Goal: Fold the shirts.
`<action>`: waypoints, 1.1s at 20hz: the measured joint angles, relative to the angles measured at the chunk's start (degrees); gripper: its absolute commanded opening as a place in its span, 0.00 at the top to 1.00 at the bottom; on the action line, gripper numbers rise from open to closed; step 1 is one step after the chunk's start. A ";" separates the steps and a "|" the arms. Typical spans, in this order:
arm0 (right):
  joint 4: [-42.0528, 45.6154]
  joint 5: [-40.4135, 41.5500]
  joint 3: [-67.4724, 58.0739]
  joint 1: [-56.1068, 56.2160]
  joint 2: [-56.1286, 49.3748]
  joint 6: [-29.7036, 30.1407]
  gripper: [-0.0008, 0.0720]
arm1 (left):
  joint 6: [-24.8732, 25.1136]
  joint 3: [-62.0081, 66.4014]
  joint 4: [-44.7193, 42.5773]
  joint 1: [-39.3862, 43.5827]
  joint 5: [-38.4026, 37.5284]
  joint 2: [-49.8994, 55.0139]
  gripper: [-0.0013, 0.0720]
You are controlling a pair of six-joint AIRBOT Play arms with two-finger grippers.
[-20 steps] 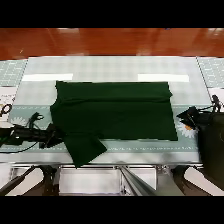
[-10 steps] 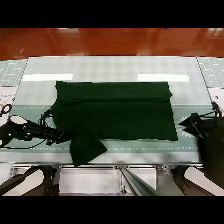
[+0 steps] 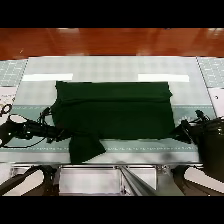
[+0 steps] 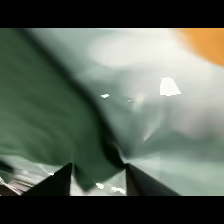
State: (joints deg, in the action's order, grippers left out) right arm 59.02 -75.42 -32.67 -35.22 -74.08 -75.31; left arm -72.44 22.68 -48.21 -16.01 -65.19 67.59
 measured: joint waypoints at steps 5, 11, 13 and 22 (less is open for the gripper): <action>-6.84 3.23 -3.43 2.34 -0.98 5.68 0.95 | -0.22 2.47 -0.17 -0.09 1.66 0.04 0.96; -9.81 0.39 -12.07 3.85 -1.57 7.87 0.95 | -0.68 14.71 0.83 -0.11 0.48 0.98 0.96; -10.58 0.70 -15.43 5.95 -2.84 8.04 0.95 | -1.14 20.28 1.68 -0.04 0.61 3.10 0.96; -15.54 9.62 -32.70 14.25 -14.58 6.19 0.95 | -2.67 42.64 7.48 2.32 1.07 21.18 0.96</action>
State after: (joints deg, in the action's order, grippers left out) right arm 43.48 -65.80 -65.36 -20.97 -88.66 -69.12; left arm -75.11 65.32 -40.73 -13.69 -64.12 88.77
